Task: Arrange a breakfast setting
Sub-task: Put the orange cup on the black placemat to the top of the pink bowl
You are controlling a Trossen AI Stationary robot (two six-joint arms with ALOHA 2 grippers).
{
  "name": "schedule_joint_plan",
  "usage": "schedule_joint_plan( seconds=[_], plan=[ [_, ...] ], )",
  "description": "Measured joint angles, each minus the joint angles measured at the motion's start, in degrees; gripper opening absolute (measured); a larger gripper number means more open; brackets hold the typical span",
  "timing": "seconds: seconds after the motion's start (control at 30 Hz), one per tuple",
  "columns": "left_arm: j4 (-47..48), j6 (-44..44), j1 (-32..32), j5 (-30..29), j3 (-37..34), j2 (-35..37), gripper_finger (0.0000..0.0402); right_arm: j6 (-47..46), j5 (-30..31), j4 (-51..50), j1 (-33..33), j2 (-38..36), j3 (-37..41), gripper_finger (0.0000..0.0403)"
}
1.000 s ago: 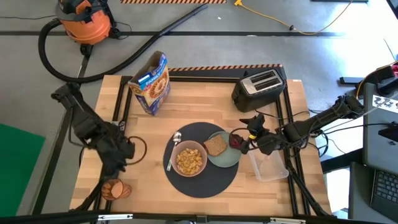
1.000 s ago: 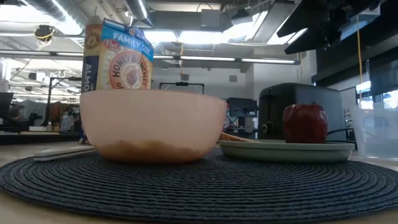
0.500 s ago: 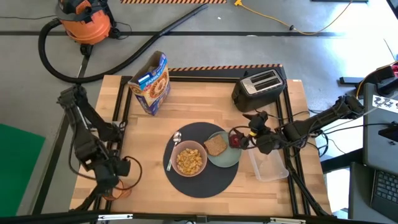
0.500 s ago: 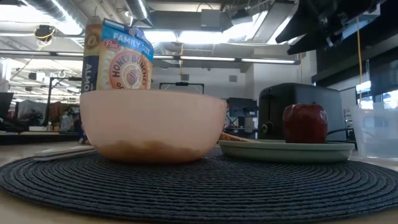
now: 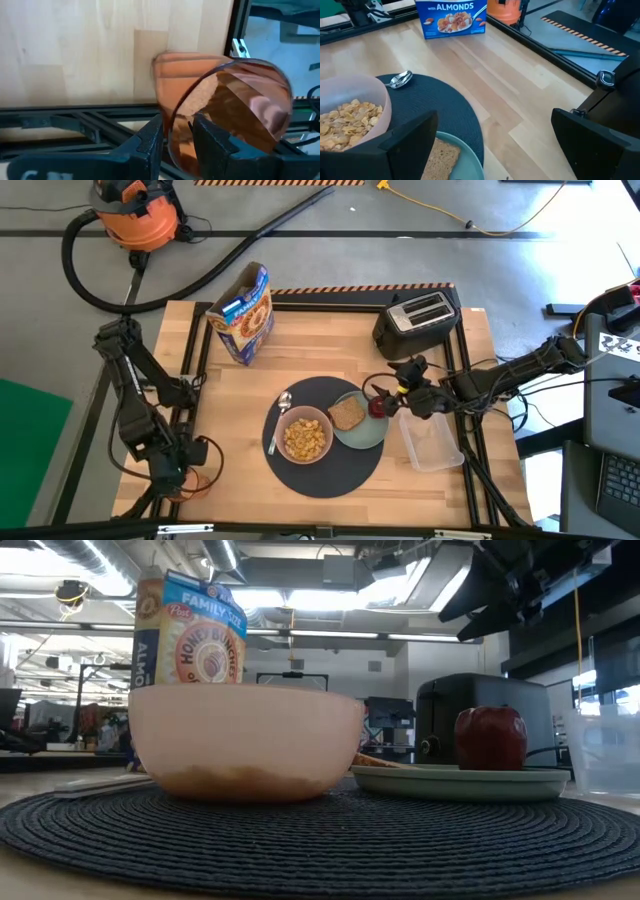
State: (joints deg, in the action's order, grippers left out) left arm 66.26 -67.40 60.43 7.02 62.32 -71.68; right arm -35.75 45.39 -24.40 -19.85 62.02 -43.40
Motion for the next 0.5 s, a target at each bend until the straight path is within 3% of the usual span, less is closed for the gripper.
schedule_joint_plan(
  seconds=[0.23,0.5],
  plan=[
    [-4.52,4.52,0.03,-1.32,-3.54,0.0,0.0085,0.0,0.02,-0.22,0.01,0.0,0.0,0.0379],
    [-5.73,9.37,-0.03,-7.45,-3.84,-0.04,0.0009,0.46,0.02,-0.84,0.01,0.0,-0.02,0.0379]
  ],
)
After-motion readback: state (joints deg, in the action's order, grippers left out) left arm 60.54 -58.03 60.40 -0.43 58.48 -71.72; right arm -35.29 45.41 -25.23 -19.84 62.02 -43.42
